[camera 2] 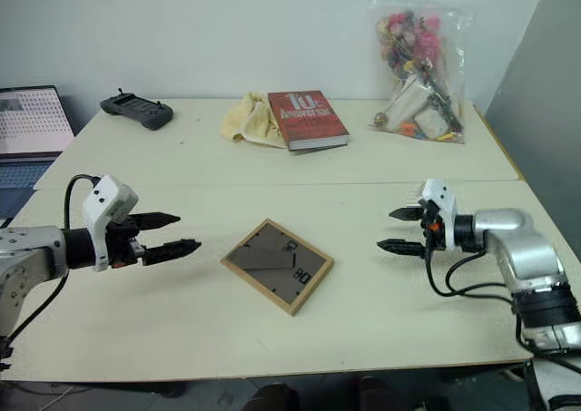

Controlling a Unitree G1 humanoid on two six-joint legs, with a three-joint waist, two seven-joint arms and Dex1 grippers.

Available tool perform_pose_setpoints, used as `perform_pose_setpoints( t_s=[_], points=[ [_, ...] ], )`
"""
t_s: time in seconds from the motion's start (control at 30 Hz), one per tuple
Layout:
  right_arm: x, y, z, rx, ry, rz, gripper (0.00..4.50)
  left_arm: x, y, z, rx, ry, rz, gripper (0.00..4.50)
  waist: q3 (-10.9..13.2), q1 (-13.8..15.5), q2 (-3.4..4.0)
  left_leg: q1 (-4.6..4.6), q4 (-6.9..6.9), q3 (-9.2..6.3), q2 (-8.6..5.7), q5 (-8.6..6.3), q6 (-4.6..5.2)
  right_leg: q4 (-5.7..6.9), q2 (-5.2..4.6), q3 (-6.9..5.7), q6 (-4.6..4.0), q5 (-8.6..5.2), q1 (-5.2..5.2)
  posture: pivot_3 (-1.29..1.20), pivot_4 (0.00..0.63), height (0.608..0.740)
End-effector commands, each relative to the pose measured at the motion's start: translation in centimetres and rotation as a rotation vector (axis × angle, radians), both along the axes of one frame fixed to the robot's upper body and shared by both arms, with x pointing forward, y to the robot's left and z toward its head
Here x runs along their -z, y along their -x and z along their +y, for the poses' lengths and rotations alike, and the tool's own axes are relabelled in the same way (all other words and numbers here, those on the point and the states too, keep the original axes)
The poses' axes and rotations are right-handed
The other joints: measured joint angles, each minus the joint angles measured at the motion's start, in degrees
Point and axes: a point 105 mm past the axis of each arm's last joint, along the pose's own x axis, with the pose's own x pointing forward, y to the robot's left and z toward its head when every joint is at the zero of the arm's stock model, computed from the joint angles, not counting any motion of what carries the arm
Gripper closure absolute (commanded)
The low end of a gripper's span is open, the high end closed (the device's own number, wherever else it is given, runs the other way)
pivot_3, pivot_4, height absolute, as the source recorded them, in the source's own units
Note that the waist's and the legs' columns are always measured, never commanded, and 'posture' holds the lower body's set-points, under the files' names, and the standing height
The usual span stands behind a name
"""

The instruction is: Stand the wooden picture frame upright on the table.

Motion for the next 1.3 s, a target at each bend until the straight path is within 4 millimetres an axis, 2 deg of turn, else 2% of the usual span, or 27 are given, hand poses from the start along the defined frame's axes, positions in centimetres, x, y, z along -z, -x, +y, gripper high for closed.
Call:
perform_pose_setpoints(
  t_s=[0.03,0.27,0.37,0.4,0.57,0.77,0.87,0.9,0.97,1.13,1.3],
  points=[
    [-0.6,-0.6,0.4,-0.035,0.018,-0.027,0.01,-0.1,0.1,-0.5,0.042,-0.04,-0.02,0.0,0.0,0.02,0.0,0.0,0.0,0.01,0.0,0.0,0.0,0.0,0.0,0.0,0.0,0.0,0.0,0.0,0.15,0.74],
    [-0.6,-1.9,1.1,-0.034,0.017,-0.055,0.01,-0.5,-0.4,-0.2,-0.013,-0.003,-0.059,0.0,0.0,0.1,0.0,-0.09,0.05,0.02,-0.01,0.0,0.0,0.0,-0.02,0.02,0.0,0.0,-0.06,0.0,0.15,0.74],
    [0.4,-2.4,1.6,-0.037,0.041,-0.056,0.53,-0.1,0.0,-0.2,-0.003,0.01,-0.04,0.42,0.0,0.1,0.0,-0.09,0.06,0.02,-0.01,0.0,0.0,0.01,-0.02,0.02,0.0,0.0,-0.06,0.0,0.15,0.74],
    [0.7,-2.5,1.8,-0.04,0.057,-0.06,0.81,0.2,0.2,-0.3,0.01,0.005,-0.03,0.74,0.0,0.09,0.0,-0.09,0.05,0.02,-0.01,0.0,0.0,0.01,-0.02,0.02,0.0,0.0,-0.07,0.0,0.15,0.74],
    [2.5,-4.5,2.7,0.007,0.121,-0.102,1.94,1.1,0.4,-0.8,0.032,0.008,-0.015,1.76,0.0,0.05,0.0,-0.11,0.06,0.04,-0.01,0.0,-0.01,0.05,-0.02,0.03,-0.01,0.01,-0.12,0.0,0.15,0.74],
    [4.3,-5.6,5.0,0.002,0.126,-0.096,3.56,4.9,0.3,-1.0,0.061,-0.102,0.006,3.2,0.0,-0.12,0.0,-0.11,0.07,0.08,-0.01,0.01,-0.02,0.05,-0.02,0.08,-0.01,0.01,-0.12,0.0,0.15,0.74],
    [5.7,-5.5,5.6,-0.01,0.155,-0.115,4.38,6.1,0.2,-2.0,0.091,-0.108,0.008,3.97,0.0,-0.02,0.0,-0.14,0.07,0.06,-0.01,0.01,-0.02,0.04,-0.03,0.06,-0.01,0.01,-0.14,0.0,0.15,0.74],
    [6.0,-5.4,5.8,-0.011,0.155,-0.118,4.5,6.3,0.2,-2.3,0.096,-0.105,0.006,4.21,0.0,0.03,0.01,-0.16,0.1,0.05,-0.01,0.01,-0.02,0.05,-0.03,0.04,-0.02,0.01,-0.14,0.0,0.15,0.74],
    [6.5,-4.9,6.3,-0.027,0.152,-0.117,4.5,6.5,0.0,-3.2,0.118,-0.082,0.008,4.48,0.0,0.08,0.0,-0.17,0.14,0.06,-0.02,0.01,-0.02,0.06,-0.04,0.05,-0.01,0.01,-0.14,0.0,0.15,0.74],
    [7.7,-2.3,8.2,-0.142,0.153,-0.105,4.5,7.6,-0.8,-5.0,0.176,-0.088,0.008,4.48,-0.02,0.3,0.01,-0.19,0.25,0.05,-0.02,0.01,-0.01,0.1,-0.04,0.04,-0.01,0.01,-0.12,0.0,0.15,0.74],
    [7.6,-0.2,9.7,-0.224,0.142,-0.114,4.5,8.1,-3.5,-6.5,0.191,-0.11,-0.03,4.48,-0.04,0.45,0.01,-0.19,0.35,0.01,-0.02,0.0,-0.01,0.16,-0.02,-0.02,-0.01,0.01,-0.07,0.0,0.15,0.74]
  ],
)
